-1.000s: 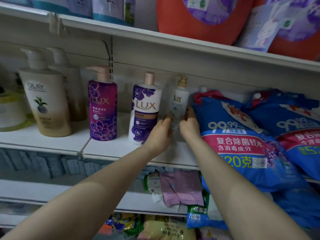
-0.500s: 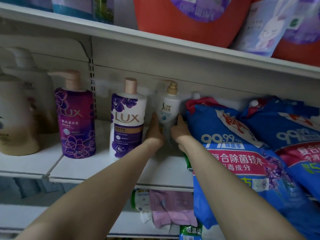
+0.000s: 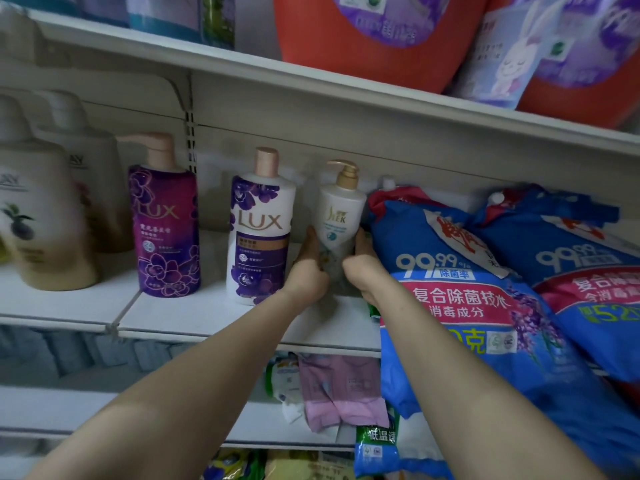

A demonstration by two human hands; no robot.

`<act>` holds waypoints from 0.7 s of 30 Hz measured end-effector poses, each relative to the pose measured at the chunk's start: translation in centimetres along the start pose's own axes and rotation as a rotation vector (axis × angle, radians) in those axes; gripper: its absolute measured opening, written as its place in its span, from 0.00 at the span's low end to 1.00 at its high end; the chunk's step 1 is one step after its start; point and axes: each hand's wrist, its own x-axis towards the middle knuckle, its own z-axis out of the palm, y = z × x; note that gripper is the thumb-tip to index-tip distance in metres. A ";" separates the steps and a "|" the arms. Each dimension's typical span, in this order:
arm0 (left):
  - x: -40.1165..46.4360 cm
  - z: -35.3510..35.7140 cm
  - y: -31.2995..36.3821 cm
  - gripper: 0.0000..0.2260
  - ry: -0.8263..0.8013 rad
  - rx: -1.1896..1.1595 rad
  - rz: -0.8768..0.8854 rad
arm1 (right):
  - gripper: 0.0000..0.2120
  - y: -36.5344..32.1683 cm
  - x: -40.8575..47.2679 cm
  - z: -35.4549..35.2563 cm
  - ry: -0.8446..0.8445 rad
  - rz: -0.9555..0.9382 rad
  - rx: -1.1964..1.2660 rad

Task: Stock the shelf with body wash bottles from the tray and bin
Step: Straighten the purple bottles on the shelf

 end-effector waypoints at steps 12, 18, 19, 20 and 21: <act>-4.1 -1.0 -0.1 0.37 -0.133 -0.010 0.009 | 0.35 0.5 -4.2 -0.9 -0.036 -0.004 -0.027; -5.3 -1.2 -0.4 0.36 -0.118 -0.007 0.032 | 0.35 1.0 -5.2 -0.2 -0.055 0.000 0.011; -5.3 -1.2 -0.6 0.37 -0.119 0.000 0.044 | 0.34 1.1 -5.2 -0.2 -0.059 -0.003 0.014; -5.6 -1.2 -0.2 0.36 -0.122 0.011 0.033 | 0.33 1.1 -5.4 -0.2 -0.069 0.004 0.010; -5.7 -1.4 -0.1 0.32 -0.116 0.028 0.037 | 0.34 1.2 -5.4 -0.3 -0.078 0.001 0.010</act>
